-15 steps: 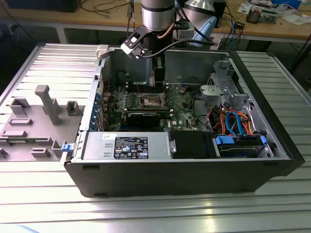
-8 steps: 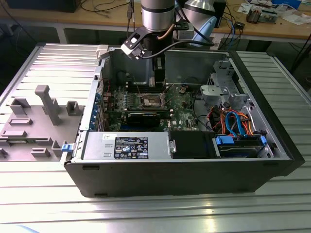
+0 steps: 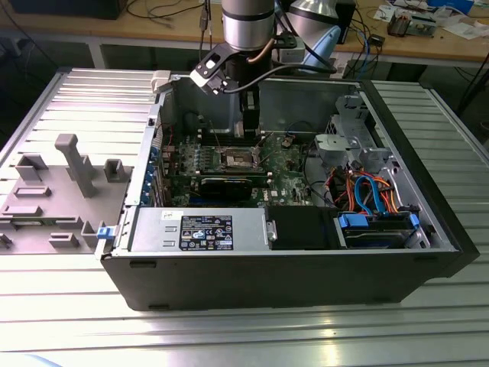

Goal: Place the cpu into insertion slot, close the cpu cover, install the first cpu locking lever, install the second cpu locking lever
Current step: 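Place the cpu into insertion slot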

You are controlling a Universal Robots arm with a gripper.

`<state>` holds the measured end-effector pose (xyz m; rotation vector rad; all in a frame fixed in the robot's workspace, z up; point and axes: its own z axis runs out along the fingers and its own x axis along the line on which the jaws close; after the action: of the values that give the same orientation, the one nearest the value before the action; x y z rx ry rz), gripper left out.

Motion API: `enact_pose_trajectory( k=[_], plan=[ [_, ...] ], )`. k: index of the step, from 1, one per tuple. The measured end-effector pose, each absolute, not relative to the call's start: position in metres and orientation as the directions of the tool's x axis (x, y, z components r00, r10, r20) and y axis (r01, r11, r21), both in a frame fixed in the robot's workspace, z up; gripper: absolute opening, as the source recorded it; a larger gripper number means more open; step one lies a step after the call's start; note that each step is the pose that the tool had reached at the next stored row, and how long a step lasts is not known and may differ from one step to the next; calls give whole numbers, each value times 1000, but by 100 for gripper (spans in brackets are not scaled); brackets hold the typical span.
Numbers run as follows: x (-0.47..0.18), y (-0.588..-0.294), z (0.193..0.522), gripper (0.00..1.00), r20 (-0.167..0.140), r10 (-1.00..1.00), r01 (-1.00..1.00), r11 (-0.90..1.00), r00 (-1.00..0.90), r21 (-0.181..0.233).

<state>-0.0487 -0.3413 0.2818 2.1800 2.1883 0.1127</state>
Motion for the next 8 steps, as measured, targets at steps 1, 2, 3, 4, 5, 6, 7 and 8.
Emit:
enact_pose_trajectory(
  k=[1, 2, 3, 4, 5, 6, 7, 8],
  plan=[
    [-49, -341, 282, 53, 16, 1000, 996, 3, -4, 87],
    [-49, -341, 281, 53, 16, 1000, 996, 3, -4, 87],
    [-49, -341, 281, 53, 16, 1000, 996, 3, -4, 87],
    [-49, -341, 280, 53, 16, 1000, 996, 3, -4, 87],
    [-49, -341, 278, 53, 16, 1000, 996, 3, -4, 87],
    [-49, -341, 278, 53, 15, 1000, 996, 3, -4, 87],
    [-49, -341, 278, 53, 15, 1000, 996, 3, -4, 87],
    [-49, -341, 277, 53, 15, 1000, 996, 3, -4, 87]
  ],
)
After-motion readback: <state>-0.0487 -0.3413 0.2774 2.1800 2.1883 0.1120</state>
